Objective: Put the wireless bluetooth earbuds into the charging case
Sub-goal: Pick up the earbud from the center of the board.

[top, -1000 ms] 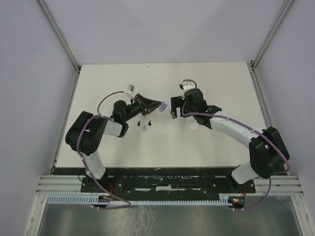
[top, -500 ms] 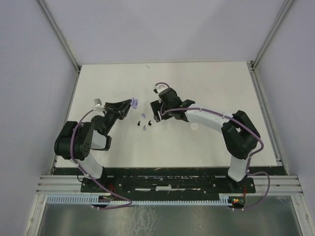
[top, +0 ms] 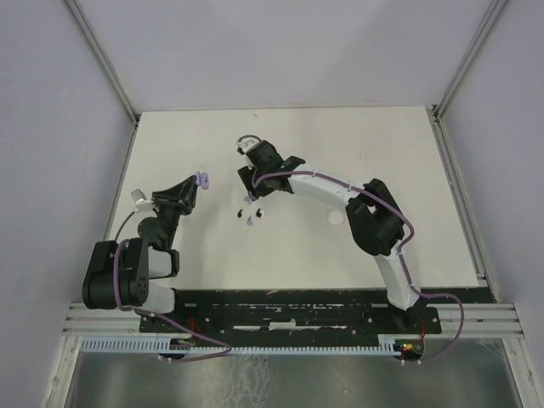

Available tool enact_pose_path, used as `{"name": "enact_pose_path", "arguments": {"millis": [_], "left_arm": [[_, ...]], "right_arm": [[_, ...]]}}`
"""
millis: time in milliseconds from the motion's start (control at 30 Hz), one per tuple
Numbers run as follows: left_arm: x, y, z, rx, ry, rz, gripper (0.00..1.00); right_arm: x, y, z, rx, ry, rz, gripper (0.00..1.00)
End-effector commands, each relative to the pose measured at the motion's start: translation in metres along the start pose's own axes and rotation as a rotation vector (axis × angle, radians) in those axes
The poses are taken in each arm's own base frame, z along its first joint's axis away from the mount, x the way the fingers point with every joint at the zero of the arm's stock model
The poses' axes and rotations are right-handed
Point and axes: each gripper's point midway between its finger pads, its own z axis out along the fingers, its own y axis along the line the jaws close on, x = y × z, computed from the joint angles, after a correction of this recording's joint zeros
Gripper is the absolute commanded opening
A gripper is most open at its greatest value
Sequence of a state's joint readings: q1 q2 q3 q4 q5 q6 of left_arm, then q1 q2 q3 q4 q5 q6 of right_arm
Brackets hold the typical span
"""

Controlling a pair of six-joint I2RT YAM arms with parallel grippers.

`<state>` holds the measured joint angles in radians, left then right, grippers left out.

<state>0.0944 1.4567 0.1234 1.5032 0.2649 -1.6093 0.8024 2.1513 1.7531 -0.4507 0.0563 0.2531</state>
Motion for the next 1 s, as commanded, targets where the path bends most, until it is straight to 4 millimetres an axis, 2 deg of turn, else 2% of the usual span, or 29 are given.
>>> {"name": "enact_pose_path", "arguments": {"millis": [0,300,467,967], "left_arm": [[-0.003,-0.022,-0.002,0.058,-0.008,0.011,0.03],[-0.006,-0.028,-0.005,0.035,-0.014,0.065,0.03],[-0.007,-0.029,-0.008,0.024,-0.014,0.072,0.03],[-0.01,-0.028,-0.008,0.015,-0.011,0.063,0.03]], "right_arm": [[-0.01,0.01,0.007,-0.008,-0.002,-0.046,0.61],[-0.016,0.024,0.027,-0.025,0.001,-0.083,0.57],[-0.012,0.029,0.038,-0.026,0.015,-0.095,0.56],[-0.008,0.026,0.054,0.011,0.024,-0.121,0.51]]}}
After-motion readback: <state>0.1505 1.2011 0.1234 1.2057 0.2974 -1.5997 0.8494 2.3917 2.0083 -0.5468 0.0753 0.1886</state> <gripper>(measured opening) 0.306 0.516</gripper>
